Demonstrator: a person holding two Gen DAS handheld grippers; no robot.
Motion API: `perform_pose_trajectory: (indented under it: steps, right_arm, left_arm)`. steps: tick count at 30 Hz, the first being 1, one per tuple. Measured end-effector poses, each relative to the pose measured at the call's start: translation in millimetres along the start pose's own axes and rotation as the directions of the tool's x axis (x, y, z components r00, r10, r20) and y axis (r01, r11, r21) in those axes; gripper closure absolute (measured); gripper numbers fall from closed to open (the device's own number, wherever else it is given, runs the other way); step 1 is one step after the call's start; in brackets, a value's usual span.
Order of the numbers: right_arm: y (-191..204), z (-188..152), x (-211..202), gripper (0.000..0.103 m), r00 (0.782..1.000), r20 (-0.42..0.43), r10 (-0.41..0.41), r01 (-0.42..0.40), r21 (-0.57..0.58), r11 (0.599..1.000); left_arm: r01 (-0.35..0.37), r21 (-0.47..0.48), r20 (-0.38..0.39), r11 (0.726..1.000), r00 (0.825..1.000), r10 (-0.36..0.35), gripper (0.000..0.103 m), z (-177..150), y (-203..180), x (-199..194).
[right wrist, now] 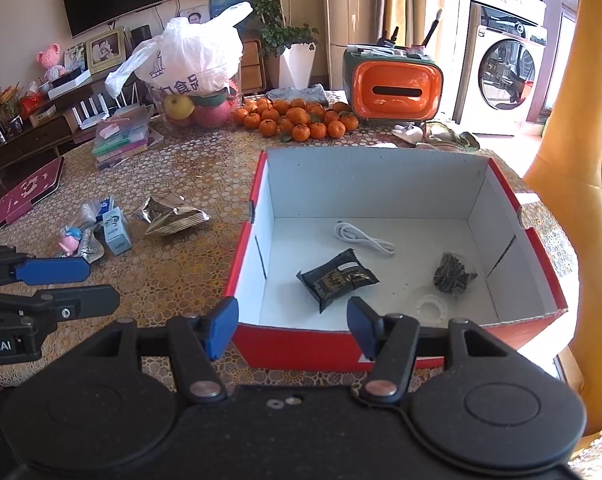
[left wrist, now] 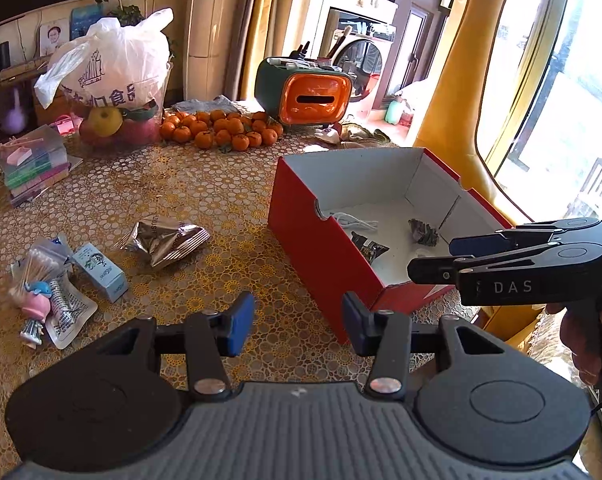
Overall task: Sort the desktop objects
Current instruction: 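Withdraw both grippers from the shoebox toward the items on the table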
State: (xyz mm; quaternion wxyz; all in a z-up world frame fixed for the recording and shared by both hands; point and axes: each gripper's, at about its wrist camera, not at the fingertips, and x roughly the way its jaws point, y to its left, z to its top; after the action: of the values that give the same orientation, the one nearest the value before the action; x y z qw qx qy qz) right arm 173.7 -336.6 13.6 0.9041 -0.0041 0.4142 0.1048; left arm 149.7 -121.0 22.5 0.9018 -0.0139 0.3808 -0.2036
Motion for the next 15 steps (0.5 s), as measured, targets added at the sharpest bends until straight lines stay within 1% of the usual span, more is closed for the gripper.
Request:
perform_pose_trajectory:
  steps: [7, 11, 13, 15]
  right_arm:
    - [30.8, 0.6, -1.2, 0.04, 0.999, 0.016, 0.035, -0.034, -0.02, 0.999]
    - [48.5, 2.2, 5.3, 0.039, 0.998, 0.015, 0.054, -0.053, -0.031, 0.998]
    - [56.5, 2.8, 8.6, 0.039, 0.998, 0.016, 0.064, -0.064, -0.034, 0.997]
    - [64.9, 3.0, 10.8, 0.038, 0.997, 0.026, 0.075, -0.074, -0.047, 0.996]
  left_arm:
    - [-0.039, -0.022, 0.013, 0.999, 0.999, 0.04, 0.054, -16.5, 28.8, -17.3]
    - [-0.079, -0.027, 0.024, 0.996, 0.997, 0.08, 0.052, -24.6, 45.3, -24.5]
    - [-0.089, -0.033, 0.029, 0.996, 0.996, 0.09, 0.048, -28.3, 53.7, -28.1]
    - [-0.095, -0.039, 0.03, 0.995, 0.995, 0.096, 0.039, -32.1, 61.3, -31.1]
